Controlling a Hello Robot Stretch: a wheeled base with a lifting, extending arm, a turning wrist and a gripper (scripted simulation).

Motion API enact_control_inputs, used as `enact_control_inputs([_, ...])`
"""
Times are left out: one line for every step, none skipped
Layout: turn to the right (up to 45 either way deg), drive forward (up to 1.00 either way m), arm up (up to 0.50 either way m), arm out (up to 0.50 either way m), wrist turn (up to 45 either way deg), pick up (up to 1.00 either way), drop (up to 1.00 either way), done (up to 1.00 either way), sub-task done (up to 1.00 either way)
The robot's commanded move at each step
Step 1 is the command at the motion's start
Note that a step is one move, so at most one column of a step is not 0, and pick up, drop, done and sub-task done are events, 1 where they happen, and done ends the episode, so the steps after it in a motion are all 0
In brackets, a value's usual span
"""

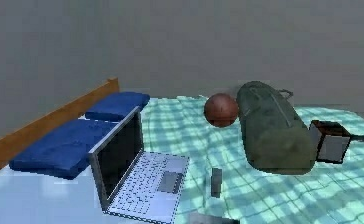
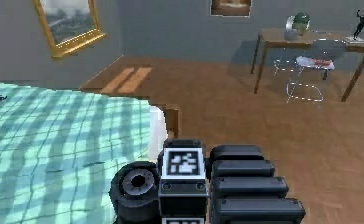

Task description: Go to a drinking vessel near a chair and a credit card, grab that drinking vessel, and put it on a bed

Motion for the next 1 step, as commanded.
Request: enact_control_inputs([21.0, 0.0, 0.0, 0.0, 0.0, 0.0, 0.0, 0.0, 0.0])
